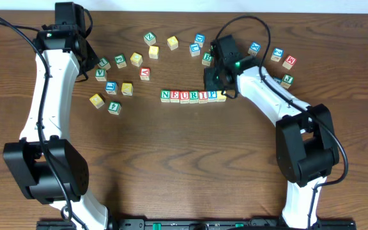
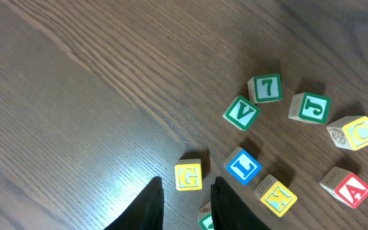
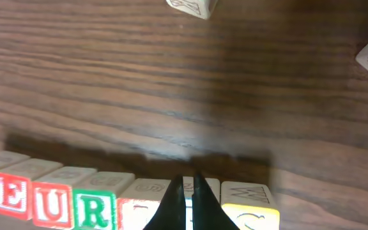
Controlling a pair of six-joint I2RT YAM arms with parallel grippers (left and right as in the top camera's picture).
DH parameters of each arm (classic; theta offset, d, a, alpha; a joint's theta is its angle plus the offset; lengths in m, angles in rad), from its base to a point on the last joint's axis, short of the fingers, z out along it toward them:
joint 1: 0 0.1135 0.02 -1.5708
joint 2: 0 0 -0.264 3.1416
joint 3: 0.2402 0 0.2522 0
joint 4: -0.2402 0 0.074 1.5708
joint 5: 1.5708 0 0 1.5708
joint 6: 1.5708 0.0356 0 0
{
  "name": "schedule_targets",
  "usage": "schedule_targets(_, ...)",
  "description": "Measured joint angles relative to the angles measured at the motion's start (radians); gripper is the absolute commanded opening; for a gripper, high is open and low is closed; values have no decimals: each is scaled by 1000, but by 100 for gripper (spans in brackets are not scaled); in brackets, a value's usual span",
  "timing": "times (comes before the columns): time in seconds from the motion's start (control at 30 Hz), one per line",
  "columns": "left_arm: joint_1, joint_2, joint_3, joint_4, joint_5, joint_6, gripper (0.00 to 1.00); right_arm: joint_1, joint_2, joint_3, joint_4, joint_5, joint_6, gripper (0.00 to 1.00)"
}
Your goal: Spell out NEURIPS
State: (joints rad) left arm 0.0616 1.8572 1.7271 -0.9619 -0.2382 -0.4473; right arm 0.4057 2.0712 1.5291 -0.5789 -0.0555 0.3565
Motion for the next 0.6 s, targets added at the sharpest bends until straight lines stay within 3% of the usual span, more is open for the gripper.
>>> schedule_targets(0.6, 0, 0, 0, 0, 0, 0, 25, 14, 49, -9, 29, 6, 0, 1)
